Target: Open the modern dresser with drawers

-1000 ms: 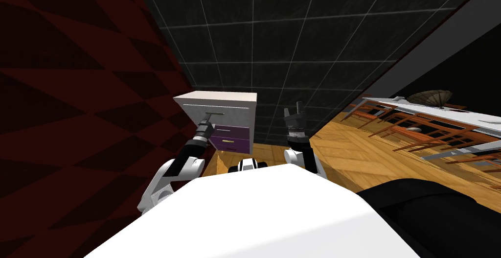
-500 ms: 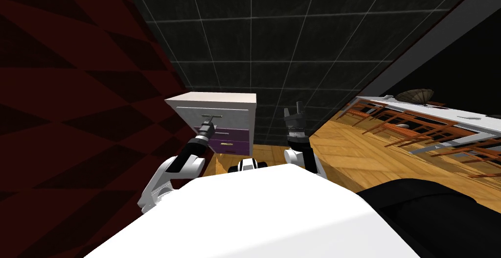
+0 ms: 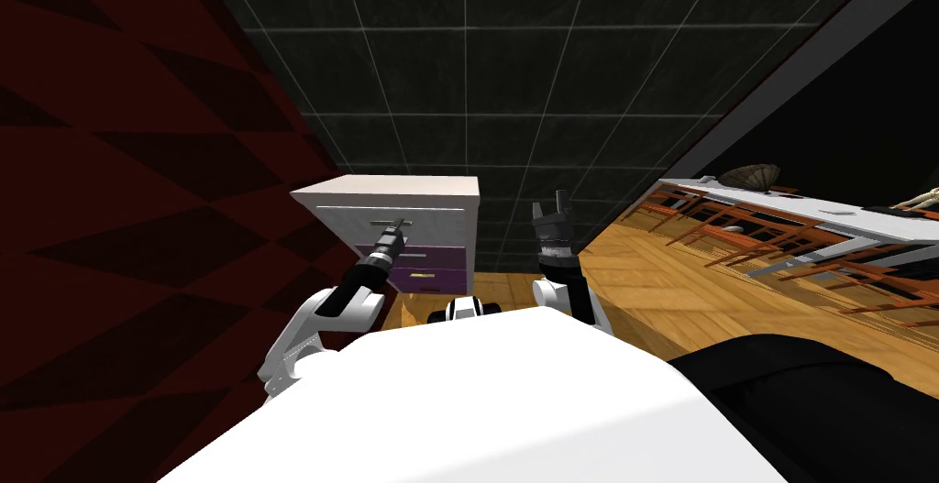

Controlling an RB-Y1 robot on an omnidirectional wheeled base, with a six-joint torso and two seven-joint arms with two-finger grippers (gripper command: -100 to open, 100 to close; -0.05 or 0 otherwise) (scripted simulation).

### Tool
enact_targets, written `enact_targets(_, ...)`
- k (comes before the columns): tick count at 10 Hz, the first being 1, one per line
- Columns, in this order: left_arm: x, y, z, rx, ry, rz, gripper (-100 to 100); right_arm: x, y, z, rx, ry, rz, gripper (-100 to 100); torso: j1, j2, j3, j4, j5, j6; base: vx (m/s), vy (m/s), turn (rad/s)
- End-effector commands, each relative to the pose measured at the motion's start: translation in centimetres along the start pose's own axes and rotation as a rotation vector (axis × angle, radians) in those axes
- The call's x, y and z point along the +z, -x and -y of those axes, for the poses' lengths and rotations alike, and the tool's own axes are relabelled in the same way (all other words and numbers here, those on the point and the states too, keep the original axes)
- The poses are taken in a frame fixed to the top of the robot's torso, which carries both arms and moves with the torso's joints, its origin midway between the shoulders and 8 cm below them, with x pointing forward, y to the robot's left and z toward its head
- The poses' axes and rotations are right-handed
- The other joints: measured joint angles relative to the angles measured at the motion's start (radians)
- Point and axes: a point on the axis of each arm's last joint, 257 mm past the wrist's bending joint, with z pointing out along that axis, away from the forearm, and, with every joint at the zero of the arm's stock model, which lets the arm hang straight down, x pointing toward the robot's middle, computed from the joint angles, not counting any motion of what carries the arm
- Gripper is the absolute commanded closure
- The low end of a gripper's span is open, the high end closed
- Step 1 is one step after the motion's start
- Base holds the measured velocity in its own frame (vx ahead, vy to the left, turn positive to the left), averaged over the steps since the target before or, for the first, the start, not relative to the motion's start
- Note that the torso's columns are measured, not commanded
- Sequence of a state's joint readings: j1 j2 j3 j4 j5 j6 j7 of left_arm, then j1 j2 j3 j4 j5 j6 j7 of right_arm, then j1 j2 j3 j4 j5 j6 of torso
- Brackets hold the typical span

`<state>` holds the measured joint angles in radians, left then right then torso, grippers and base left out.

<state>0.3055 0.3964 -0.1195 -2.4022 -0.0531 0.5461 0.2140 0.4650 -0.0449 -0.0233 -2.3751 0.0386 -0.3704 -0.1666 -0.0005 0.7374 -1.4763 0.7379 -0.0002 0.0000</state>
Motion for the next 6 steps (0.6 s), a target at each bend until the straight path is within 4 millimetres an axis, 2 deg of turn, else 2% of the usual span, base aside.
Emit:
enact_targets(1, 0.02, -0.01, -0.3, 0.008, 0.016, -0.002, -100, 0.0, 0.0, 0.0, 0.0, 0.0, 0.0, 0, 0.001, 0.001, 0.0, 0.0, 0.0, 0.0, 0.023, 0.016, -0.016)
enact_targets(3, 0.04, 0.07, -0.21, 0.008, 0.018, -0.001, -100, 0.0, 0.0, 0.0, 0.0, 0.0, 0.0, 0, -0.001, -0.002, -0.001, 0.0, 0.0, 0.0, 0.092, -0.008, -0.013)
enact_targets(4, 0.04, 0.09, -0.2, 0.008, 0.019, 0.0, 100, 0.0, 0.0, 0.0, 0.0, 0.0, 0.0, 0, 0.0, 0.0, 0.0, 0.0, 0.0, 0.0, 0.01, -0.001, 0.002)
enact_targets(6, -0.45, -0.25, 0.2, 0.008, 0.014, -0.009, 100, 0.01, 0.0, 0.0, 0.0, 0.0, 0.0, 0, 0.002, 0.007, 0.005, -0.002, 0.002, 0.0, -0.151, 0.015, 0.053)
